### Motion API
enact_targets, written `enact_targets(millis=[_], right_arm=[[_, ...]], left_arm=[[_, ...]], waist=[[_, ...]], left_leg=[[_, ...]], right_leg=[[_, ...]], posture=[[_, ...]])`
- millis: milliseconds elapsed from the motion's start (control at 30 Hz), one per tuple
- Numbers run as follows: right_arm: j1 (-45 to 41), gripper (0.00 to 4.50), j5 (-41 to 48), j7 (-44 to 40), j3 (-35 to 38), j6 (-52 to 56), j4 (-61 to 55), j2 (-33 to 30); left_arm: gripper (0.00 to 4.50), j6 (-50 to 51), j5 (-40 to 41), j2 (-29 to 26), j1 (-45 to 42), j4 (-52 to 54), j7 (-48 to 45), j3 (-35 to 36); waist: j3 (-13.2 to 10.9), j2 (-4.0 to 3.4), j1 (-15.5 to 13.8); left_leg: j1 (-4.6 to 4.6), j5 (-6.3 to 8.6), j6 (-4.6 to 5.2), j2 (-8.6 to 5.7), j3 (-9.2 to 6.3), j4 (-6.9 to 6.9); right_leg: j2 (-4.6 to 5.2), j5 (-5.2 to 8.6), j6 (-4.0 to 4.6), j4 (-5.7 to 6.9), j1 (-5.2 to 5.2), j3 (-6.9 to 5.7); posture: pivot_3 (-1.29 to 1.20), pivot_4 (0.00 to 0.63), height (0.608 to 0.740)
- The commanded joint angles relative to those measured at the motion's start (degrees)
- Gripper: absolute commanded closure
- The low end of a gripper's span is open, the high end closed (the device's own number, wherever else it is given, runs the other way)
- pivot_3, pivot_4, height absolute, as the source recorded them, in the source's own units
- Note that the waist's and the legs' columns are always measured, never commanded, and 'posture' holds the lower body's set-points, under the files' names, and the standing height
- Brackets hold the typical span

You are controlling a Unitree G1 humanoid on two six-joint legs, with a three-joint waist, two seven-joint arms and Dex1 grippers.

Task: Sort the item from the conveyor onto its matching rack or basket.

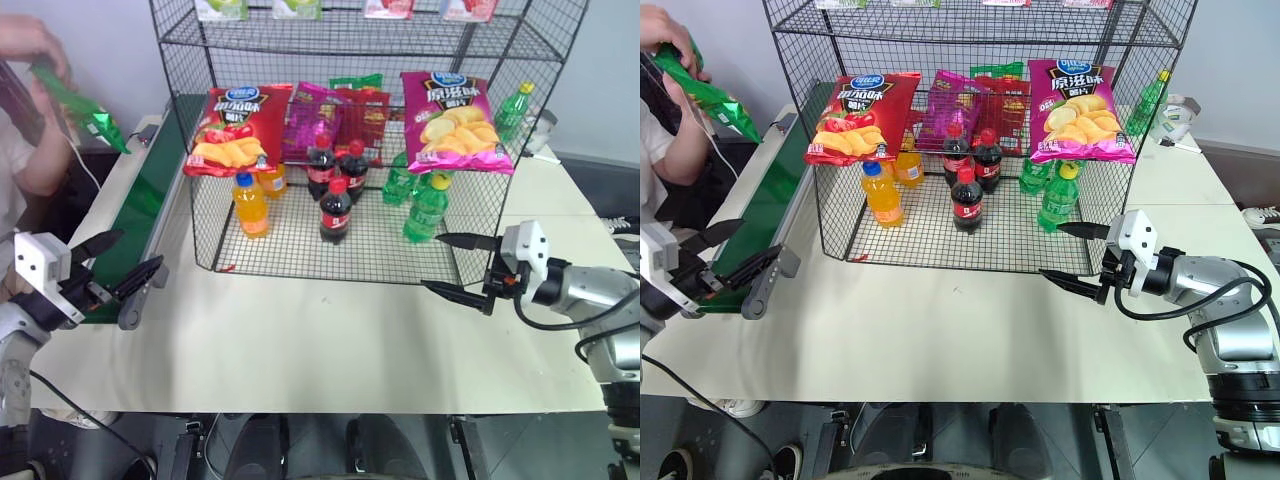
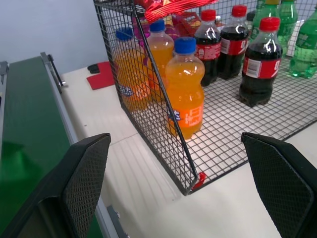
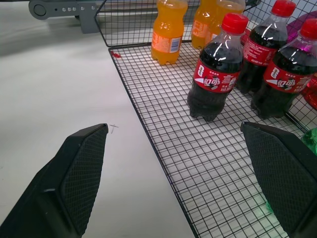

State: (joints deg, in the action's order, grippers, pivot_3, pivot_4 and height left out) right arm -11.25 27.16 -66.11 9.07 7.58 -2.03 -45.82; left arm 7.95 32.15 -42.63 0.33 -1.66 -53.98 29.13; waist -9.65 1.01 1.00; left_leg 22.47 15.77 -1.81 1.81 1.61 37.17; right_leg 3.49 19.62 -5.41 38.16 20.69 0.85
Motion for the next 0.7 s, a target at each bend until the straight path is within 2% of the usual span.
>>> enact_targets(millis=[33,333,700], right_arm=[[-0.69,0.03,0.06,-0.02,0.45,-0.56,-1.33,0.25],[-0.78,0.03,-0.36,-0.04,0.16,-1.19,-0.80,0.48],[-0.23,0.03,-0.88,-0.33,0.10,-1.88,-0.70,0.77]], left_arm=[[0.00,-1.12,0.29,-0.30,-0.29,1.35,0.27,1.61],[0.00,-1.27,0.11,-0.60,0.03,1.37,0.15,1.80],[0.00,-7.13,-3.45,-1.19,0.52,0.70,-1.30,1.14]], waist=[[0.00,0.00,-0.01],[0.00,0.00,-0.01],[0.00,0.00,0.02]], left_leg=[[0.00,0.00,0.00,0.00,0.00,0.00],[0.00,0.00,0.00,0.00,0.00,0.00],[0.00,0.00,0.00,0.00,0.00,0.00]], right_leg=[[0.00,0.00,0.00,0.00,0.00,0.00],[0.00,0.00,0.00,0.00,0.00,0.00],[0.00,0.00,0.00,0.00,0.00,0.00]], posture=[[0.00,0.150,0.739],[0.00,0.150,0.739],[0.00,0.150,0.739]])
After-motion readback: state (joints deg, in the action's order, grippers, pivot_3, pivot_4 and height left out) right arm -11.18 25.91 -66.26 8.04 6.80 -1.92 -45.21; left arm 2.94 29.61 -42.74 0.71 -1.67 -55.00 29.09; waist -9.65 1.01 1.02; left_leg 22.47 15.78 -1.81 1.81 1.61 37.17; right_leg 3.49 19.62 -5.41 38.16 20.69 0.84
